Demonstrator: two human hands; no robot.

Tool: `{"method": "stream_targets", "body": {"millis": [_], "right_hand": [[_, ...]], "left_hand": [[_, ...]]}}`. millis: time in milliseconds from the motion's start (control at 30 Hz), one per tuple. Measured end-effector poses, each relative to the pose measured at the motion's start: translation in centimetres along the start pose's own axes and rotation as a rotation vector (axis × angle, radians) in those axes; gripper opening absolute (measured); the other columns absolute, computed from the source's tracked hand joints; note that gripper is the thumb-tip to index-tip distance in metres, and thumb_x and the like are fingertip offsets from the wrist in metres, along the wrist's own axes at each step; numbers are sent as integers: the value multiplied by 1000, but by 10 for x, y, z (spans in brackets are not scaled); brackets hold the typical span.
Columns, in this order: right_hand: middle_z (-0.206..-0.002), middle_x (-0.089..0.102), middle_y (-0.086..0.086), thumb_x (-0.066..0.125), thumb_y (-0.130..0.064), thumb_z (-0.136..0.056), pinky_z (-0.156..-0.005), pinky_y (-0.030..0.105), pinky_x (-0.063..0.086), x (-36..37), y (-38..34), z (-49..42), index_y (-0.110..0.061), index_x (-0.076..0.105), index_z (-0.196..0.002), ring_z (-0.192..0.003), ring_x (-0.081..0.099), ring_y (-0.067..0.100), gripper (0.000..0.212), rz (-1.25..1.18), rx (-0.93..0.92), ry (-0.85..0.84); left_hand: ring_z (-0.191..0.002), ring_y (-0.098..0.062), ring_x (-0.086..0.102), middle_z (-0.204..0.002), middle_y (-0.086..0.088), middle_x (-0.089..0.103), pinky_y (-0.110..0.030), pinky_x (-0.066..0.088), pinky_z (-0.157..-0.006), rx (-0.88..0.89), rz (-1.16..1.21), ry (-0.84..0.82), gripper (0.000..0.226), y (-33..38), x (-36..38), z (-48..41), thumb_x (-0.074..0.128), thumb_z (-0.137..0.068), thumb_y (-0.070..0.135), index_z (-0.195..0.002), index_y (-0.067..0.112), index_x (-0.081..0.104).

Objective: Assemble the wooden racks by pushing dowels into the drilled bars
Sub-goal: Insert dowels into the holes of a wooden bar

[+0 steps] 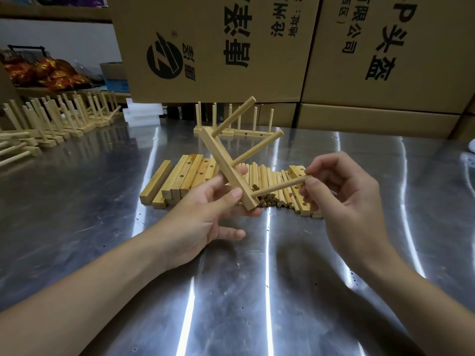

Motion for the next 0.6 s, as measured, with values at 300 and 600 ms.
{"method": "stream_targets", "body": {"millis": [300,600], "right_hand": [[-87,77,4,74,-23,-97,-65,33,58,0,0,-4,-18,70,-105,-80,75,24,11,32,15,-112],[-83,80,3,72,-29,-94,-61,24,58,-6,9,-12,-20,73,-99,-75,77,19,10,50,76,-222]], "left_hand": [[-107,-26,76,-118,-3,77,-29,60,-66,31,-106,26,36,-1,-7,-2,59,-105,15,-140,21,65],[-108,-30,77,-120,-9,77,-29,63,-68,85,-180,39,33,-1,-10,-2,70,-98,22,-131,25,72]]}}
Point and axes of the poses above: each hand's wrist, its own z-axis away from the middle knuckle, its own x-axis out of the palm, y = z × x, the point moved 6 cm from there along -z, towards the middle knuckle
